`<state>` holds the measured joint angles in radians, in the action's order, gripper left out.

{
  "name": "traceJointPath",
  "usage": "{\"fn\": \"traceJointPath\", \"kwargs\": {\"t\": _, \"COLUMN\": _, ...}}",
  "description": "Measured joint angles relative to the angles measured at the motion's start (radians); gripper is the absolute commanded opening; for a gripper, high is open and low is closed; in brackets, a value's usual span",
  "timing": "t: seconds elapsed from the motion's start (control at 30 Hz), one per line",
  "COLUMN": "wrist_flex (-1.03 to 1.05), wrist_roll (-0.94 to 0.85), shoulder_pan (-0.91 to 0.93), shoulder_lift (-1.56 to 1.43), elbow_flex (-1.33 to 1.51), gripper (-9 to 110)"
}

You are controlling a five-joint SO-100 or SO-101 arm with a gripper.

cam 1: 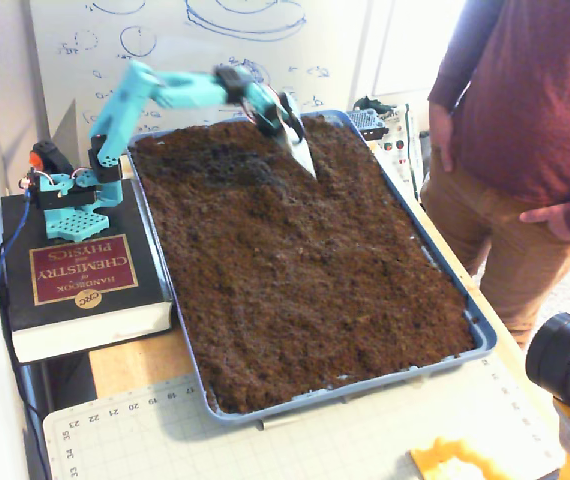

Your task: Build a berm.

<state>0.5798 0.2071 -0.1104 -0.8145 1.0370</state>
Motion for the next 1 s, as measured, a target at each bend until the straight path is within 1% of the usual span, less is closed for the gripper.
{"fn": "traceJointPath", "kwargs": {"t": 0.17, "wrist_flex": 0.000, "wrist_roll": 0.005, "shoulder_pan": 0.000, "shoulder_lift": 0.380, "elbow_flex": -0.334, "gripper": 0}}
{"fn": "traceJointPath", "kwargs": {"t": 0.27, "wrist_flex": 0.002, "wrist_roll": 0.005, "shoulder_pan": 0.002, "shoulder_lift": 0.454, "elbow_flex": -0.437, "gripper": 0}}
{"fn": "traceJointPath", "kwargs": {"t": 0.37, "wrist_flex": 0.005, "wrist_roll": -0.002, "shoulder_pan": 0.002, "shoulder_lift": 0.457, "elbow_flex": -0.436, "gripper": 0}}
{"fn": "traceJointPath", "kwargs": {"t": 0.47, "wrist_flex": 0.025, "wrist_roll": -0.063, "shoulder_pan": 0.002, "shoulder_lift": 0.405, "elbow_flex": -0.341, "gripper": 0}}
{"fn": "traceJointPath", "kwargs": {"t": 0.63, "wrist_flex": 0.034, "wrist_roll": -0.143, "shoulder_pan": 0.002, "shoulder_lift": 0.216, "elbow_flex": -0.061, "gripper": 0}}
{"fn": "traceJointPath", "kwargs": {"t": 0.8, "wrist_flex": 0.035, "wrist_roll": -0.155, "shoulder_pan": 0.002, "shoulder_lift": 0.014, "elbow_flex": 0.209, "gripper": 0}}
{"fn": "traceJointPath", "kwargs": {"t": 1.0, "wrist_flex": 0.055, "wrist_roll": -0.155, "shoulder_pan": 0.002, "shoulder_lift": -0.179, "elbow_flex": 0.433, "gripper": 0}}
